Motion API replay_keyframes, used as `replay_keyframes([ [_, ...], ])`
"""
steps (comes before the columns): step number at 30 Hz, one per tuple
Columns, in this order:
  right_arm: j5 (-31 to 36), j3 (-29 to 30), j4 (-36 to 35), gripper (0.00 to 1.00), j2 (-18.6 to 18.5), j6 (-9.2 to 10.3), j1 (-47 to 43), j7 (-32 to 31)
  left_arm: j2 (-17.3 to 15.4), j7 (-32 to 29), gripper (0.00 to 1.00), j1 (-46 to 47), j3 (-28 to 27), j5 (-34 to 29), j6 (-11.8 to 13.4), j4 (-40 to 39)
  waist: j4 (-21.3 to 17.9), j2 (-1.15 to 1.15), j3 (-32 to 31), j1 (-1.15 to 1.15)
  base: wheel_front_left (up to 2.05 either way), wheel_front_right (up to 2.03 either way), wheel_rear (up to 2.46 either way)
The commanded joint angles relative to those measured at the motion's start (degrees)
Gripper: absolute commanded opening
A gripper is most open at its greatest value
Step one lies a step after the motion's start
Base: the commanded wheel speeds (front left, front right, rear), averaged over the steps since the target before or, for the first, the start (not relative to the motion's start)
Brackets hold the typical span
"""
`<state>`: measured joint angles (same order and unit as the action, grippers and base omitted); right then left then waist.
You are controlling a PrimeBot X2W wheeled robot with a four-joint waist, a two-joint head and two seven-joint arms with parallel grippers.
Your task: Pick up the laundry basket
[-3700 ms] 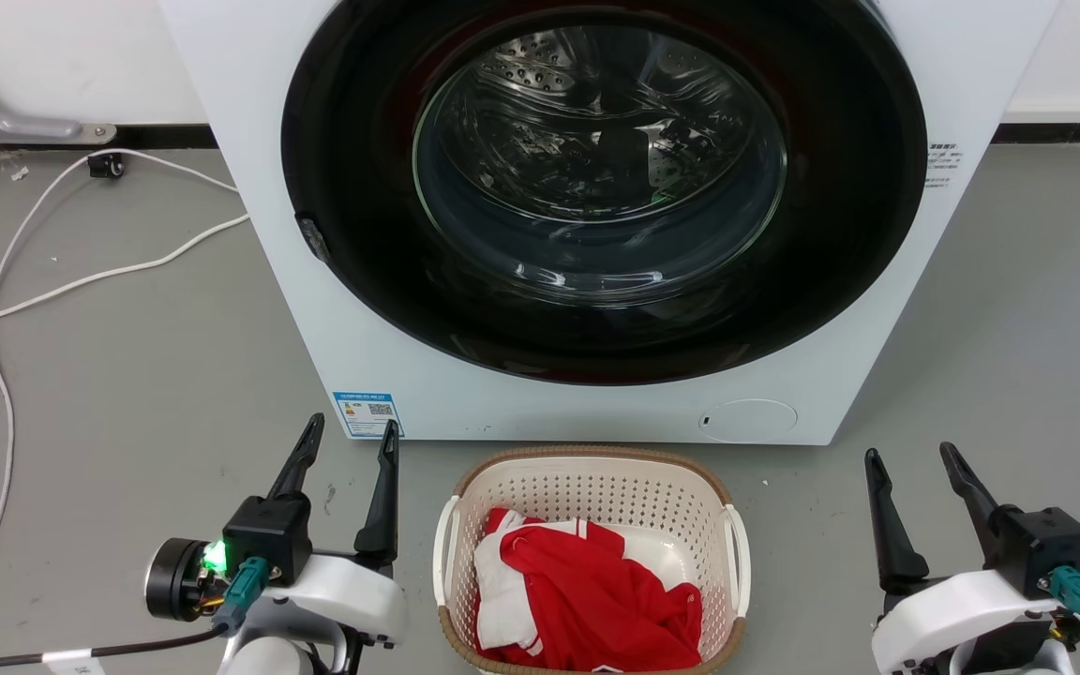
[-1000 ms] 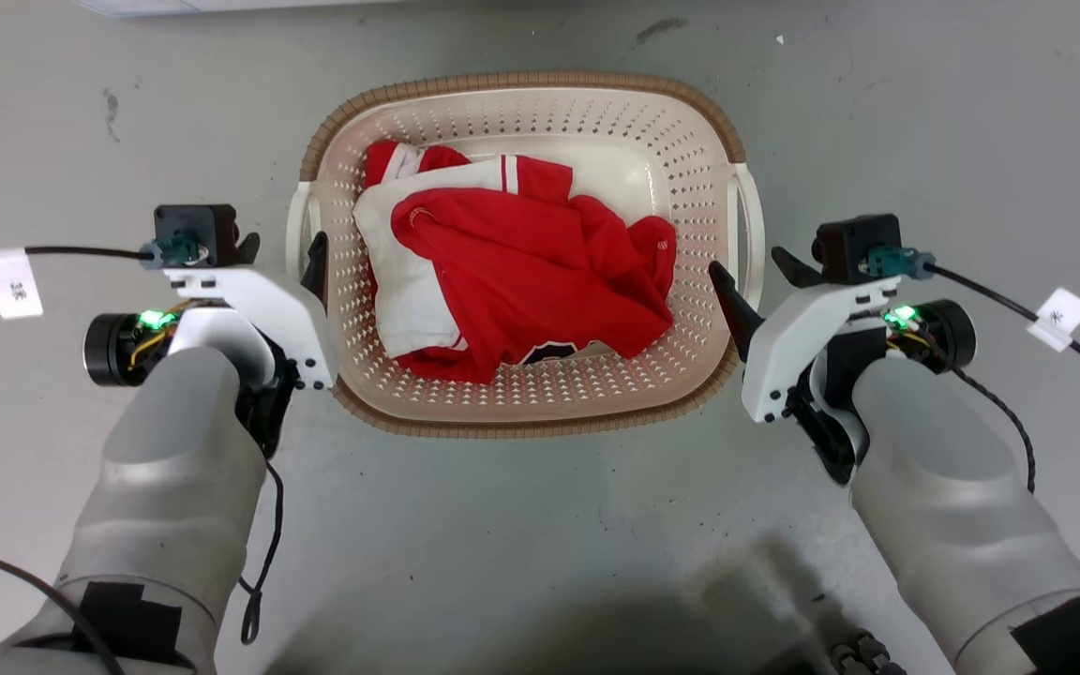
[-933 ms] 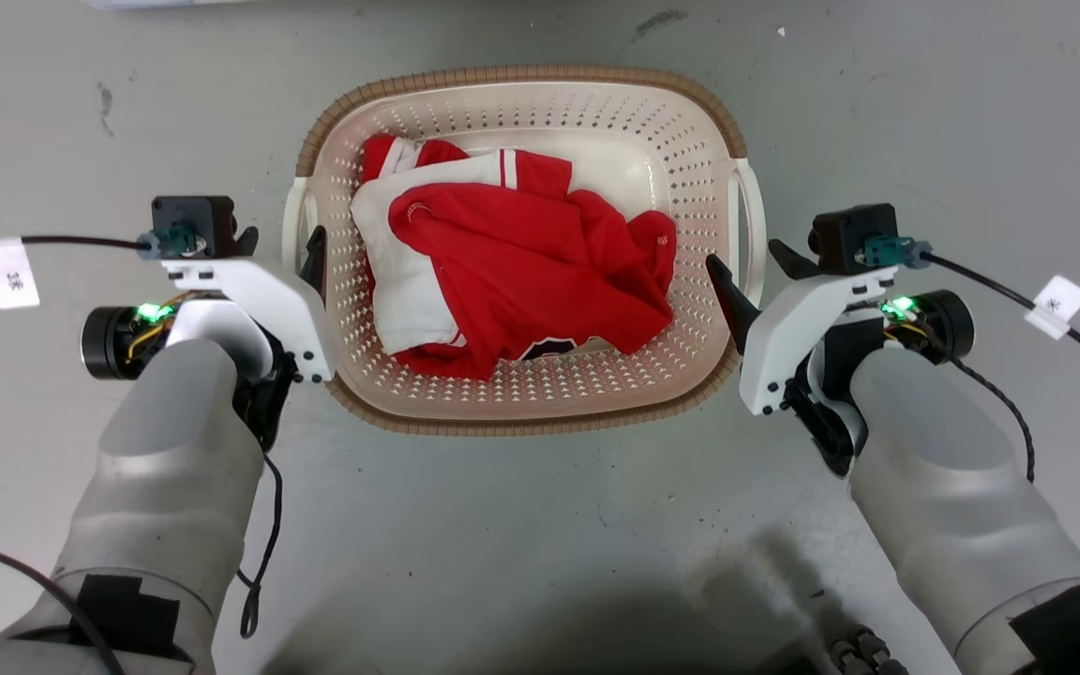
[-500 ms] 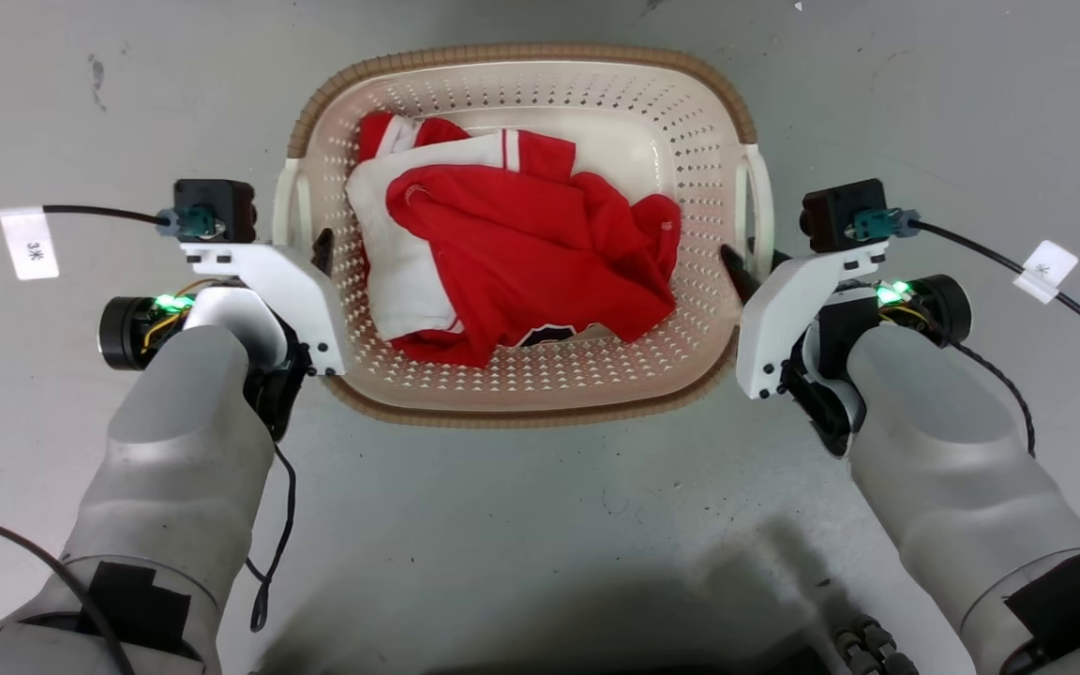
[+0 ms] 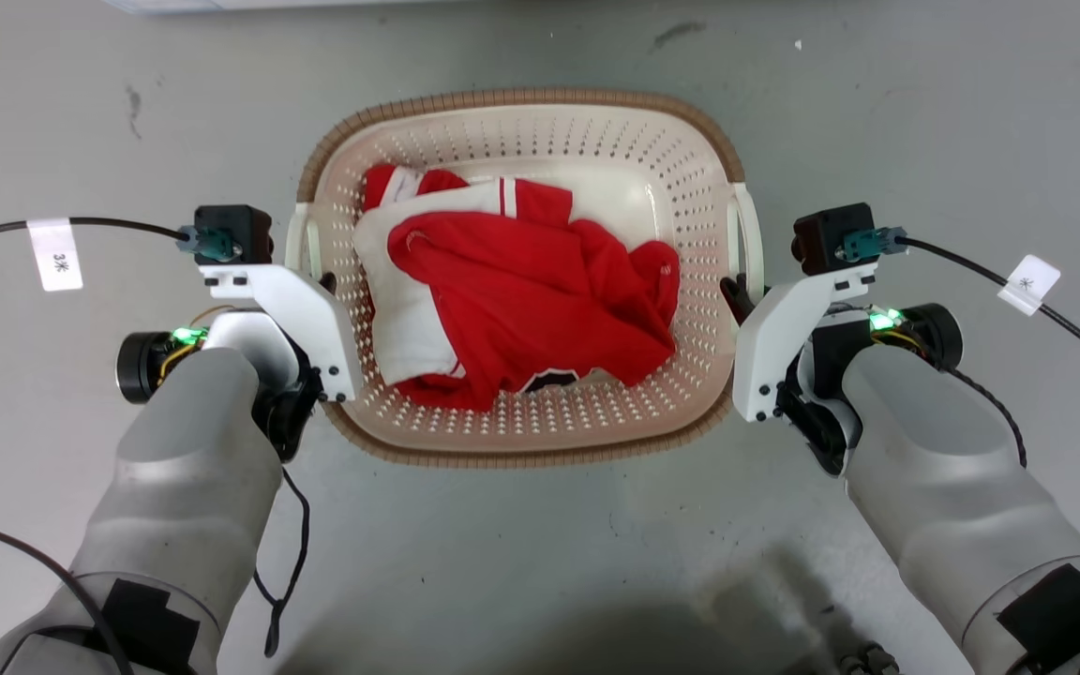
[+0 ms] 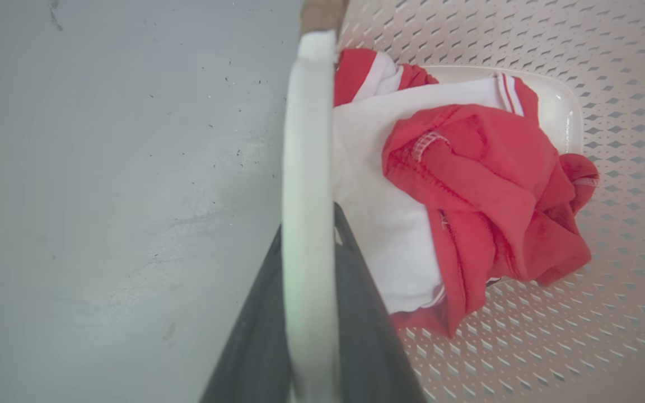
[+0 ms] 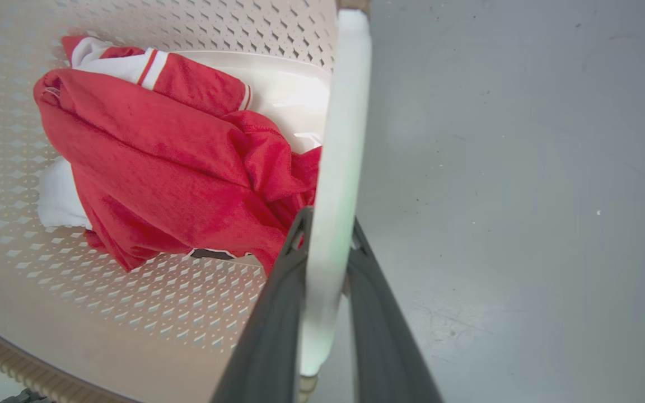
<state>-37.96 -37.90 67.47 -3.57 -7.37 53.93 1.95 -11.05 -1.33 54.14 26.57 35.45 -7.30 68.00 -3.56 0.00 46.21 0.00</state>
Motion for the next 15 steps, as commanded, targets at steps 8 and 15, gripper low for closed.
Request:
replay_keyframes([
  [8, -4.12, -3.08, 1.4, 0.0, 1.4, -0.35, -2.79, -3.94, 2.69, -4.57, 0.0, -2.81, 4.72, 3.88, -0.5, -0.27, 1.02, 0.0, -9.29, 0.0, 0.0, 0.0, 0.0],
  [15, -5.75, -5.25, 3.18, 0.0, 1.5, -0.42, -5.69, -8.69, 4.04, -8.61, 0.0, -6.42, 7.77, 7.87, -0.53, -0.19, 2.02, 0.0, -19.02, 0.0, 0.0, 0.0, 0.0],
])
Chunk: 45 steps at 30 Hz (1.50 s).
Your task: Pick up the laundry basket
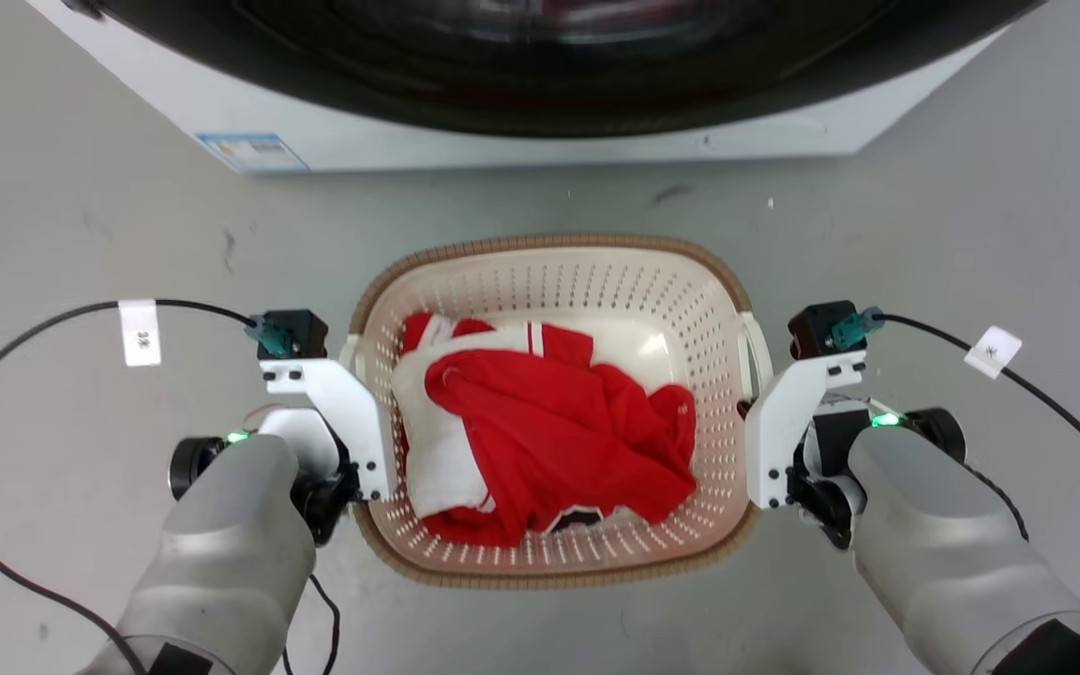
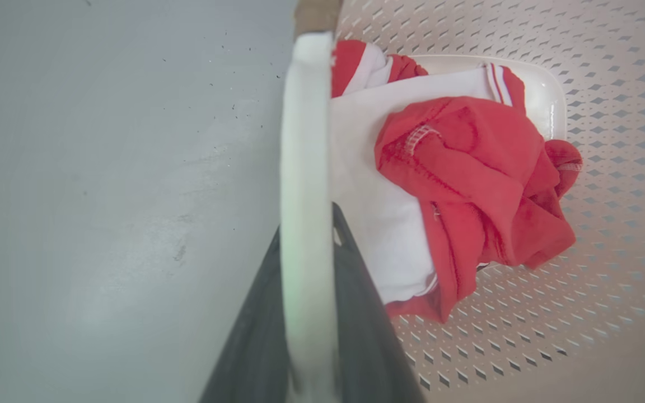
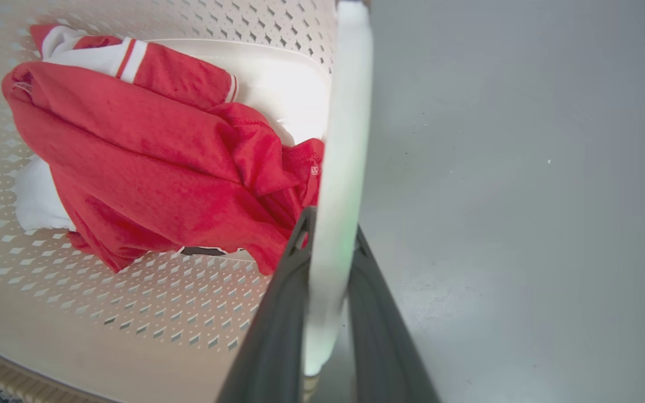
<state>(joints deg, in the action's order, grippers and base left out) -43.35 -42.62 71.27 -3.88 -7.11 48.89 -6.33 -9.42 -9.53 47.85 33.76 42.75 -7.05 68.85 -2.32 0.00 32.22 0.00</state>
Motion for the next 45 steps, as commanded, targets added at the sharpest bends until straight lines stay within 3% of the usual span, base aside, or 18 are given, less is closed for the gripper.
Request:
replay_keyframes([
  [1, -0.77, -0.67, -0.5, 0.0, 1.83, -0.69, -1.08, -1.24, 2.57, -1.07, 0.0, -0.48, 0.86, 1.14, -0.79, -1.01, 0.88, 0.0, -6.14, 0.0, 0.0, 0.0, 0.0],
  [13, -4.15, -1.7, 1.03, 0.0, 1.95, -0.72, -2.94, -11.28, 2.91, -8.0, 0.0, -2.73, 3.99, 6.68, -0.83, -0.51, 1.07, 0.0, -18.26, 0.0, 0.0, 0.0, 0.0],
  [28, -8.42, -2.24, 0.93, 0.0, 1.95, -0.72, -0.38, -24.8, 2.09, -15.0, 0.0, -3.27, 7.15, 10.64, -0.83, -0.88, 0.72, 0.0, -26.93, 0.0, 0.0, 0.0, 0.0],
  [36, -9.18, -2.97, 1.55, 0.0, 2.04, -0.73, -2.39, -28.24, 2.63, -16.31, 0.0, -5.2, 8.79, 12.12, -0.83, -0.27, 0.56, 0.0, -31.29, 0.0, 0.0, 0.0, 0.0],
  [45, -9.98, -3.52, 1.87, 0.0, 1.97, -0.73, -6.65, -27.39, 2.67, -16.58, 0.0, -7.87, 10.51, 13.31, -0.82, 0.37, 0.61, 0.0, -34.89, 0.0, 0.0, 0.0, 0.0],
])
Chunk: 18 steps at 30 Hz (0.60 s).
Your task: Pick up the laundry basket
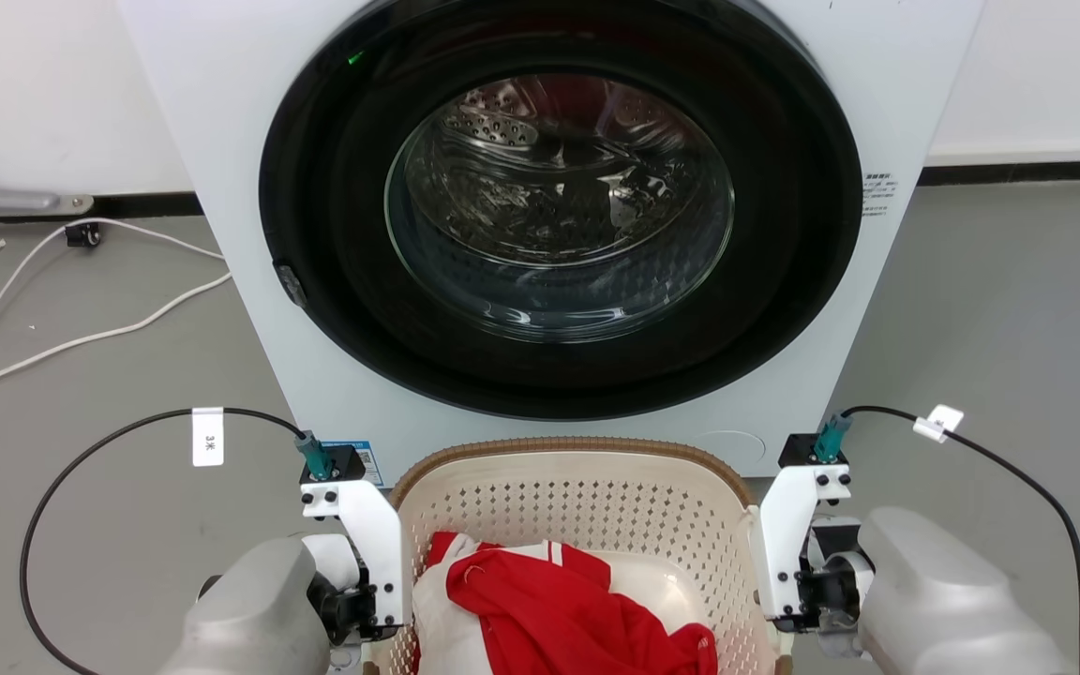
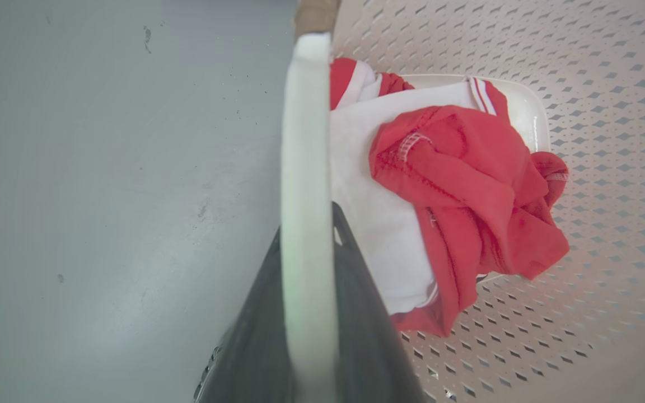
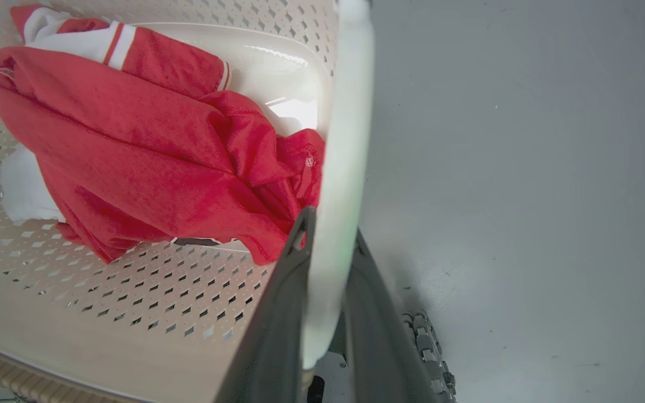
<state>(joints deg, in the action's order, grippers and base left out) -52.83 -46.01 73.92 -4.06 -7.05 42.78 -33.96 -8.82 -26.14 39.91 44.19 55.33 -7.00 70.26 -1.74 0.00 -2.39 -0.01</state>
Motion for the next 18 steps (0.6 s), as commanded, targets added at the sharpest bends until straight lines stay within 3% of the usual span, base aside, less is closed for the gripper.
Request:
replay_keyframes([
  [1, -0.56, -0.11, -0.75, 0.0, 2.14, -0.8, -0.84, 0.54, 2.06, 0.05, 0.0, -0.13, 0.25, 0.8, -0.88, -1.06, 0.05, 0.0, -0.4, 0.01, 0.0, 0.0, 0.0],
  [18, -0.33, 0.48, -0.48, 0.0, 2.16, -0.8, -2.93, 1.41, 2.67, 0.39, 0.0, -2.64, 3.03, 2.63, -0.88, -1.22, 1.07, 0.0, -1.95, 0.01, 0.0, 0.0, 0.0],
])
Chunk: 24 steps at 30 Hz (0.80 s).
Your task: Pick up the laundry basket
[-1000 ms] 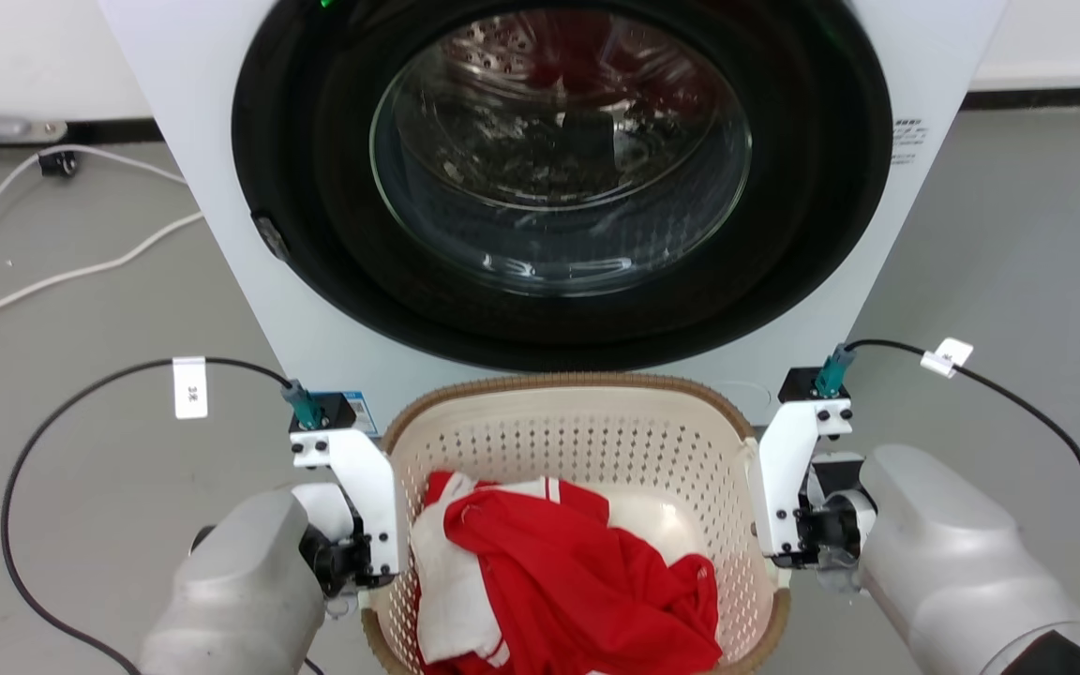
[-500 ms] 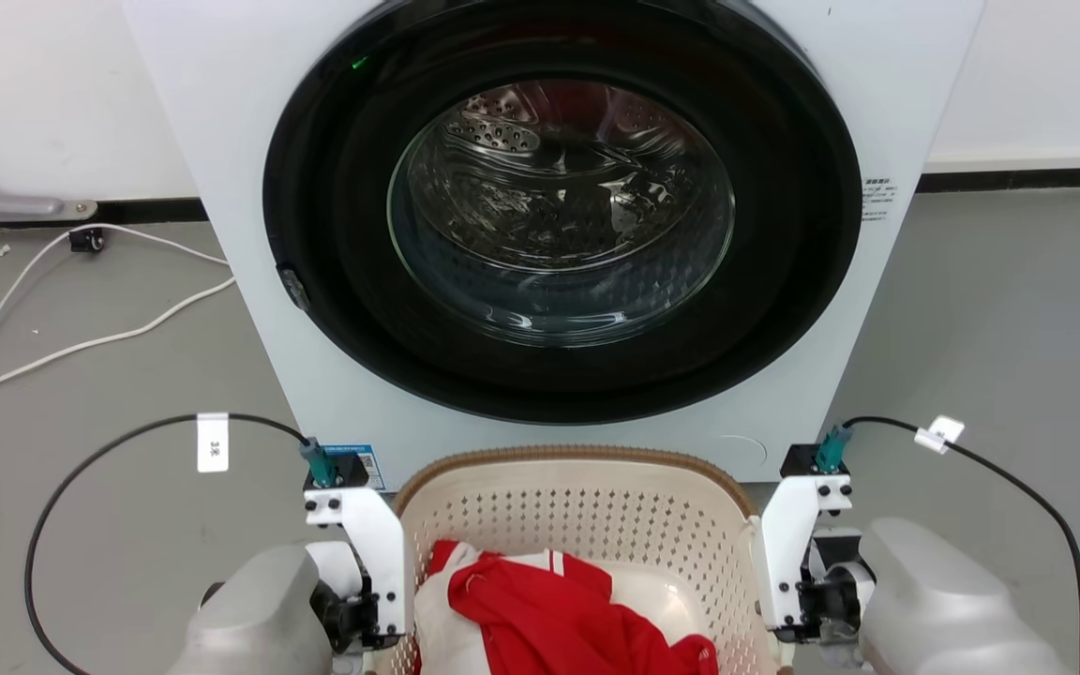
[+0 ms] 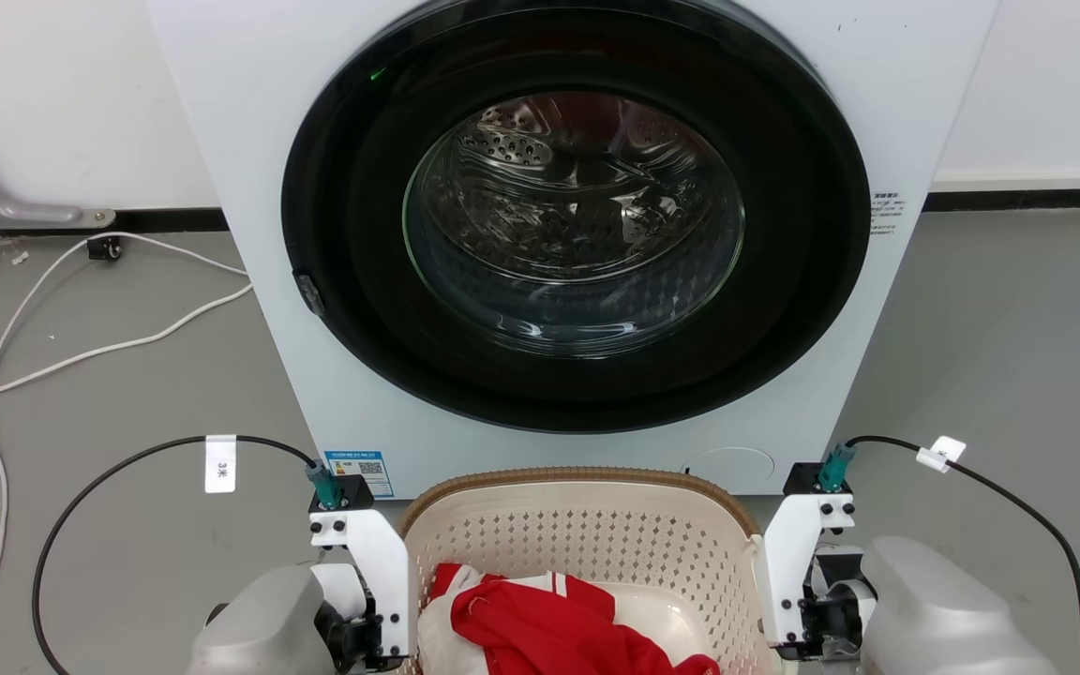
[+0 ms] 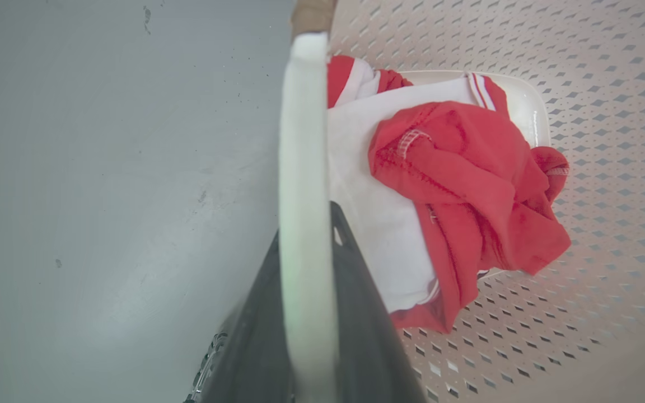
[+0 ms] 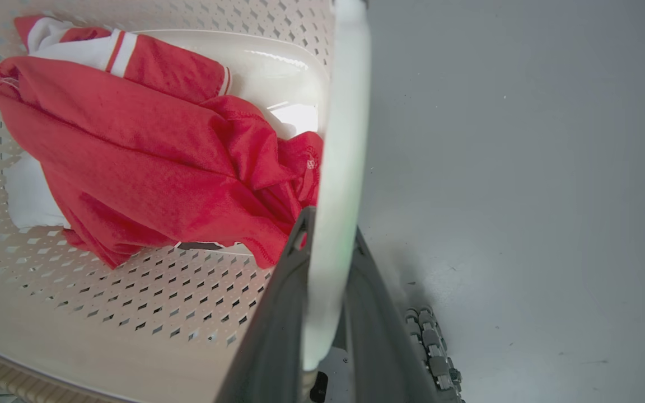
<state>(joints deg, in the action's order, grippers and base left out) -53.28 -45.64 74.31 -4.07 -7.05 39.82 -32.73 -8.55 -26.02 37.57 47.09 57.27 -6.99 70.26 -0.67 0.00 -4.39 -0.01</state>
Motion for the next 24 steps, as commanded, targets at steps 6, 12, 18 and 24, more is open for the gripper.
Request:
replay_keyframes([
  [6, 0.71, 1.18, -0.86, 0.0, 2.18, -0.8, -0.48, 0.37, 2.56, 0.62, 0.0, 0.05, 0.8, 1.31, -0.89, -1.38, -0.03, 0.0, 0.11, 0.01, 0.0, 0.0, 0.0],
  [12, 1.89, 2.47, -0.86, 0.0, 2.18, -0.8, -0.37, 0.34, 2.52, 0.64, 0.0, 0.45, 1.5, 1.9, -0.89, -1.19, -0.07, 0.0, 0.2, 0.01, 0.0, 0.0, 0.0],
  [18, 3.09, 3.32, -0.86, 0.0, 2.18, -0.8, 0.0, 0.01, 2.41, 0.83, 0.0, 0.59, 2.09, 2.4, -0.89, -1.04, 0.02, 0.0, 0.33, 0.01, 0.0, 0.0, 0.0],
  [24, 3.58, 3.73, -0.85, 0.0, 2.17, -0.8, -0.02, -0.02, 2.39, 1.04, 0.0, 0.8, 2.82, 2.93, -0.89, -1.23, 0.06, 0.0, 0.38, 0.01, 0.0, 0.0, 0.0],
])
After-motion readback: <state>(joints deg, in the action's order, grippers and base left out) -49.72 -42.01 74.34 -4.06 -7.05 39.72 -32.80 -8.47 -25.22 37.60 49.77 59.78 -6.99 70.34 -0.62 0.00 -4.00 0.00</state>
